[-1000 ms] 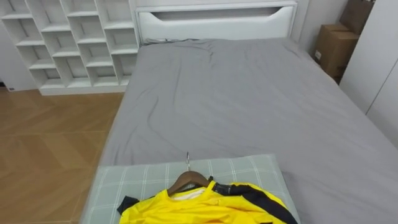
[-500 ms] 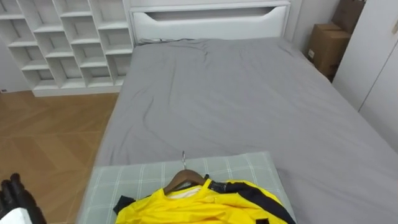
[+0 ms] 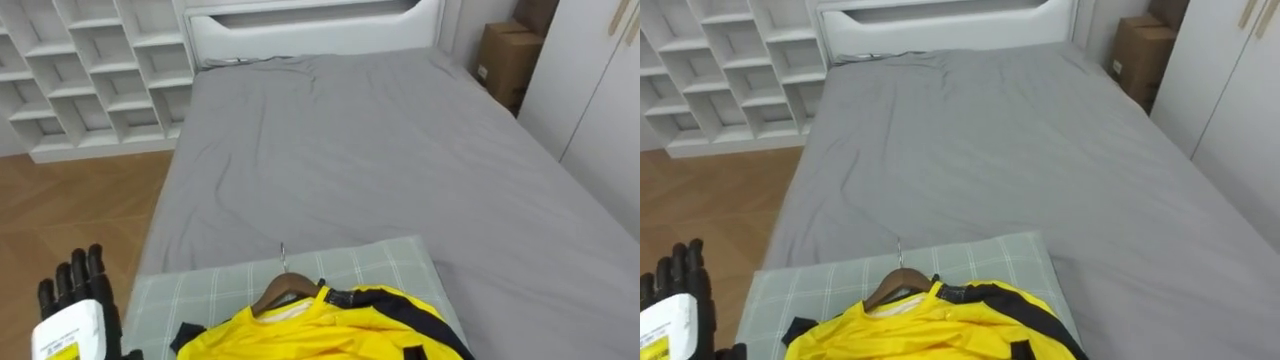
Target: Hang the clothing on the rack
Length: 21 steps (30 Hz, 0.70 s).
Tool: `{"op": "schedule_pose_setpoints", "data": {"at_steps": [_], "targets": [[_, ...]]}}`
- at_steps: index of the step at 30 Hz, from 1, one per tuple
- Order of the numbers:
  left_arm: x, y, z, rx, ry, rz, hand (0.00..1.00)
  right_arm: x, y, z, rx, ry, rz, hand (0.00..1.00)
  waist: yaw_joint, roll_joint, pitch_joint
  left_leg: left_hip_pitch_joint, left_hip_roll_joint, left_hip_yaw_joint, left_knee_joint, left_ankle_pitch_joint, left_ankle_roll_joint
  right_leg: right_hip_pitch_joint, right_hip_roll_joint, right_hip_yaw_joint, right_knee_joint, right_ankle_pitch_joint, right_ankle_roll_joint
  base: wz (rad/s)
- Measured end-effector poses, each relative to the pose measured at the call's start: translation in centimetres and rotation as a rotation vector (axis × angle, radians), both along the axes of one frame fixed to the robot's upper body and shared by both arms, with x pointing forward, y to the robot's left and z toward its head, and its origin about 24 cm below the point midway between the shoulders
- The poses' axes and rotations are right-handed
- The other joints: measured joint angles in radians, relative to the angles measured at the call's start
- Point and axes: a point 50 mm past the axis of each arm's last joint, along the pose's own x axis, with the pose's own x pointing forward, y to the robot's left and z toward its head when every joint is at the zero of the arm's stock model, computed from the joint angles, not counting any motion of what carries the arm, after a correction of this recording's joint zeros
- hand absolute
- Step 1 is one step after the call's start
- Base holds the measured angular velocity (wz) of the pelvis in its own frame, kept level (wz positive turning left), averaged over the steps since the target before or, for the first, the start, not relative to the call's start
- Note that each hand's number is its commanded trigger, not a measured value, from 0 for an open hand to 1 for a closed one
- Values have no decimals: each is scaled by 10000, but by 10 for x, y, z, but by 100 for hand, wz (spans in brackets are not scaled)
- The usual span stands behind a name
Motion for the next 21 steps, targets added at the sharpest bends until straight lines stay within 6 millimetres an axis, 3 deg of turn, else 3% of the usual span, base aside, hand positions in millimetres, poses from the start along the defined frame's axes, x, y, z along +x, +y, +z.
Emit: {"op": "schedule_pose_setpoints", "data": {"at_steps": [6,14,21], "targets": [[14,-13,1,-101,351,-752,0,1,0,0,-91,219,636,0,-481,-14,9,-229,-3,-86,38,0,1,-163,-2,-121,14,14,4,6],[32,-29,-1,-223,881,-1622,0,1,2,-1,-55,432,569,0,-557,-59,16,-415,9,-86,40,13,22,-373,5,-133,44,58,6,0],[42,-35,-6,-255,1369,-1872,0,26,4,-1,-168,-109,623,0,-624,-61,60,-1081,70,-52,329,39,57,-1102,-7,-280,434,58,5,-3]]}}
